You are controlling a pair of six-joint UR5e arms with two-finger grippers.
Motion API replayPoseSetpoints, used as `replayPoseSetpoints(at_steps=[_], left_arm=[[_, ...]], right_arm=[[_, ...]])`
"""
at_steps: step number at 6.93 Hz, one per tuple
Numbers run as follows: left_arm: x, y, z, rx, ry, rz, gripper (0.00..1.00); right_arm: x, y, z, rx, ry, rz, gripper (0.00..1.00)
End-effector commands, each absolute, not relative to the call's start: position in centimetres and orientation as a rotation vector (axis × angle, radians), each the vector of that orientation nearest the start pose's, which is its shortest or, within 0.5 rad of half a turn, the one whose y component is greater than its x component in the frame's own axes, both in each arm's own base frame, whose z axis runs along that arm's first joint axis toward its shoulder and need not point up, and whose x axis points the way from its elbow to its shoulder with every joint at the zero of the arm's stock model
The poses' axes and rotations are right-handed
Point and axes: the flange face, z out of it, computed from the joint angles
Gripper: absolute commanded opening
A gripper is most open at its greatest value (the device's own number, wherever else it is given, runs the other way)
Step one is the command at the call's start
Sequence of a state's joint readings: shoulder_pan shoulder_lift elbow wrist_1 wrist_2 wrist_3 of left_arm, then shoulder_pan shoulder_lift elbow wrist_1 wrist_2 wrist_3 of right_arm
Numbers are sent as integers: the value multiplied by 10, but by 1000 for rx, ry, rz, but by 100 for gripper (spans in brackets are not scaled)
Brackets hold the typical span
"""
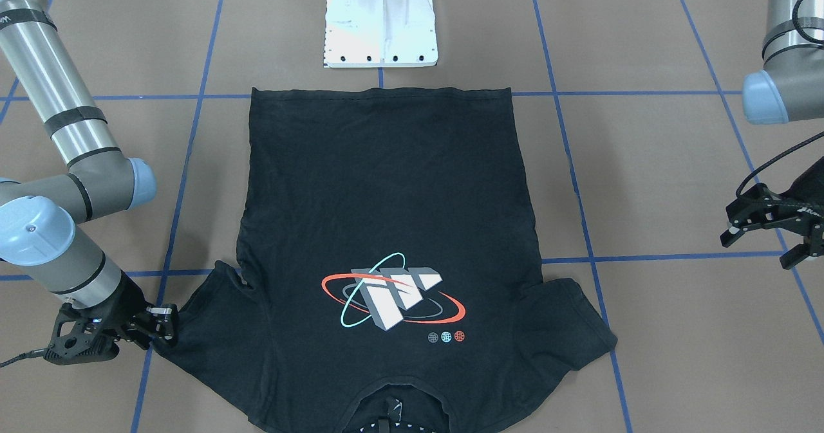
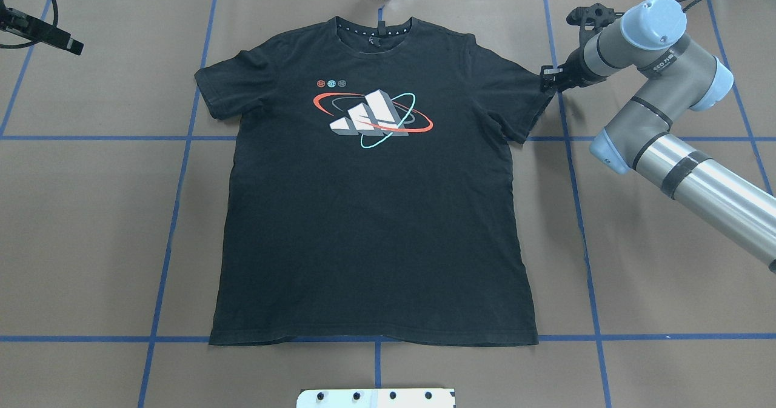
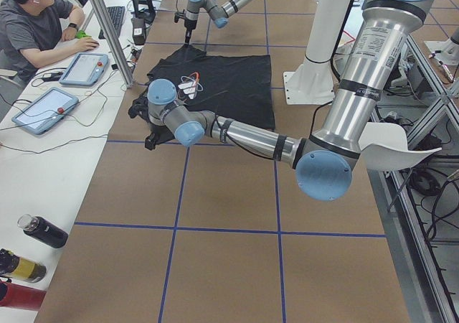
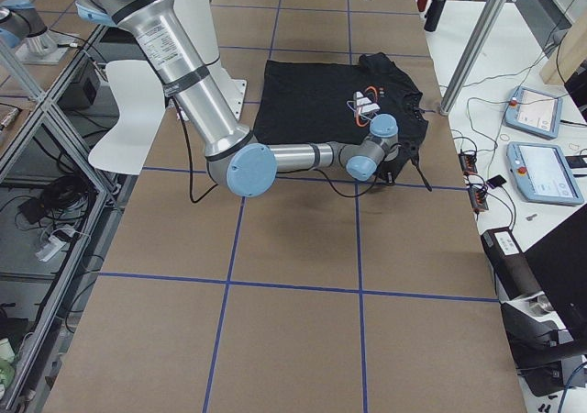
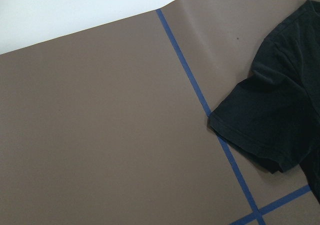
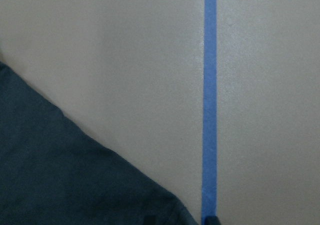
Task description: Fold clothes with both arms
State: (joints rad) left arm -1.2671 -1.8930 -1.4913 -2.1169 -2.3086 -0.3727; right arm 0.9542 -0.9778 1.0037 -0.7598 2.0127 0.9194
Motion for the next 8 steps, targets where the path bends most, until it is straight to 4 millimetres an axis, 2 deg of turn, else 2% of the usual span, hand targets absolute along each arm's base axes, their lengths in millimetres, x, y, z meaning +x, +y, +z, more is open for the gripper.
replayPoseSetpoints(at_steps=[1, 2, 4, 5, 6, 8], left_arm=[[127, -628, 451, 479, 908, 227, 100], [127, -628, 452, 477, 908, 227, 100], [127, -628, 452, 476, 908, 224, 100], [127, -628, 453, 476, 908, 224, 100], [127, -628, 453, 474, 908, 224, 100], [128, -628, 451, 478, 909, 227, 100]], right_arm=[[-365, -676, 488, 308, -872, 97, 22], [-363, -677, 487, 312, -874, 99, 21], [-358, -679, 485, 317, -875, 104, 0], [-358, -680, 480, 321, -877, 108, 0], [-364, -687, 455, 330, -900, 128, 0], [-382, -700, 368, 278, -899, 199, 0]])
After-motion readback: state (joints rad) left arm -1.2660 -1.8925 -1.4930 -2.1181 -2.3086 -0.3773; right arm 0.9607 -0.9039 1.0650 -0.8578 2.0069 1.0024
